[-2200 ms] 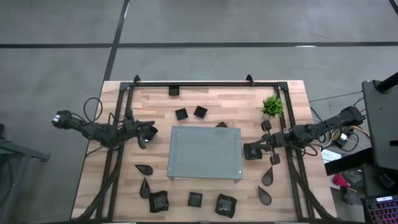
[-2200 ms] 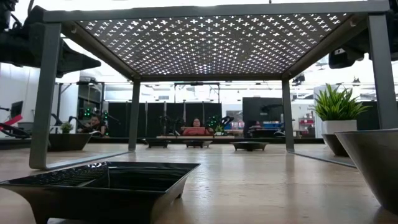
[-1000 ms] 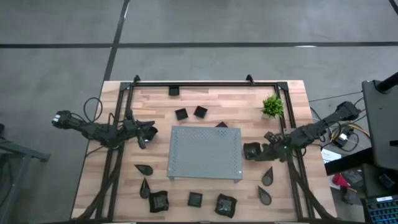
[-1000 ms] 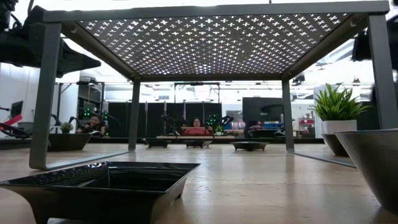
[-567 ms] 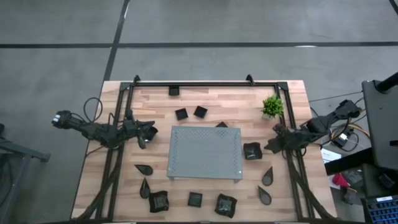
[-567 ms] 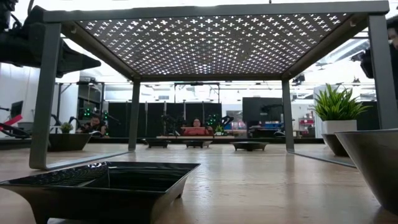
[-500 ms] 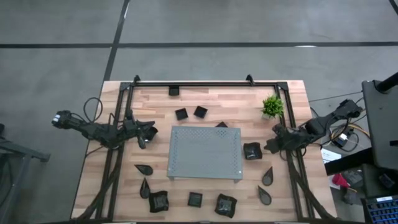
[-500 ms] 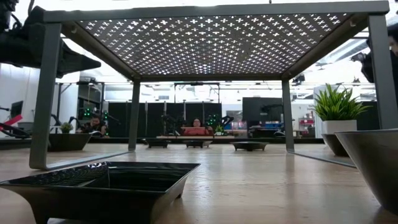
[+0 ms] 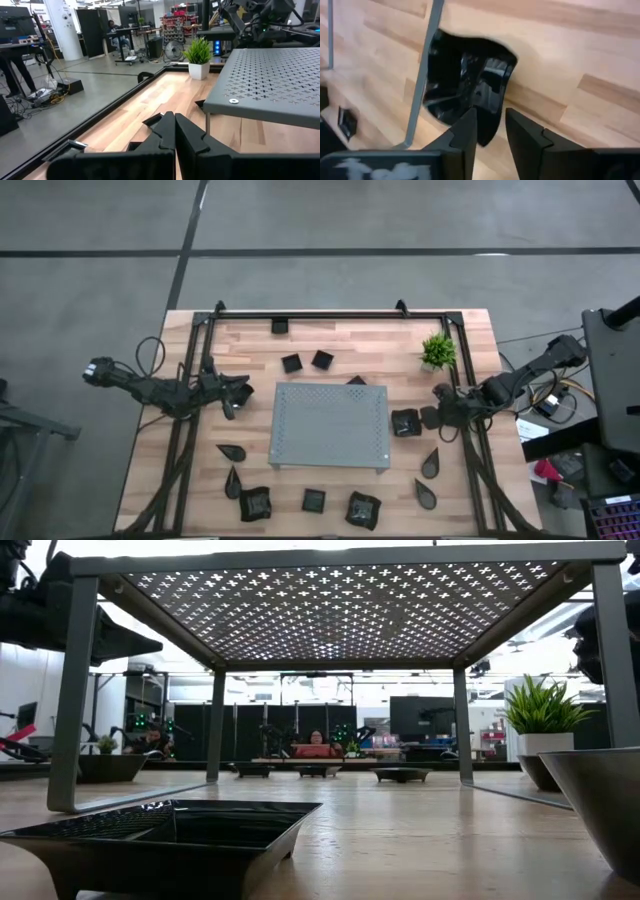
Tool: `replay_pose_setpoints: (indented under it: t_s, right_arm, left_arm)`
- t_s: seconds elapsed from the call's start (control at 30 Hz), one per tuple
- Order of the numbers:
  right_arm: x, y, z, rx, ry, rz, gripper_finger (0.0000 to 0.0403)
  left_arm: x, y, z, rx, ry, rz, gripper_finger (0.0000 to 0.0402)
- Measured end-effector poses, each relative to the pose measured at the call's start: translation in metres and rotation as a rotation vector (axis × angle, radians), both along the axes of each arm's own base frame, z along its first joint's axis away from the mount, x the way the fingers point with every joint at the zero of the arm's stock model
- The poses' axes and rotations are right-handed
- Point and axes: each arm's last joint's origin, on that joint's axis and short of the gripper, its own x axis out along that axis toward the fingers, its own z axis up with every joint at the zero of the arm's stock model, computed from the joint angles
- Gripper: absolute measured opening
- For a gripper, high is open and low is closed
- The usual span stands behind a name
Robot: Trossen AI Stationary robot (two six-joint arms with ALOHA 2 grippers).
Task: Pick & Place Mini shaped plates
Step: Put the top right black distorted square plate on the shelf
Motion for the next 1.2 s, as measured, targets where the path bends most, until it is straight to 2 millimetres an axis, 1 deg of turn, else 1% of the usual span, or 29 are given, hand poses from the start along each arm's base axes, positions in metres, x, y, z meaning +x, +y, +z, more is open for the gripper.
replay_pose_setpoints:
  t_s: [0.1,0.27,0.5,0.77,1.2]
  right_arm:
    - [0.001,0.000,-0.002,-0.020,0.021,-0.009,0.0110]
    - [0.002,0.000,-0.010,-0.053,0.068,-0.019,0.0105]
    - [0.006,0.002,-0.012,-0.079,0.066,-0.019,0.0098]
    - [0.009,0.004,-0.016,-0.094,0.094,-0.014,0.0102]
    - [0.015,0.007,-0.019,-0.107,0.107,-0.004,0.0082]
  left_arm:
    - [0.000,0.000,0.000,0.000,-0.001,0.000,0.0000]
    - [0.000,0.000,0.000,0.000,-0.001,0.000,0.0000]
    - [0.000,0.000,0.000,0.000,-0.001,0.000,0.0000]
    - [0.000,0.000,0.000,0.000,-0.001,0.000,0.0000]
    - [0.000,0.000,0.000,-0.001,-0.002,0.001,0.0000]
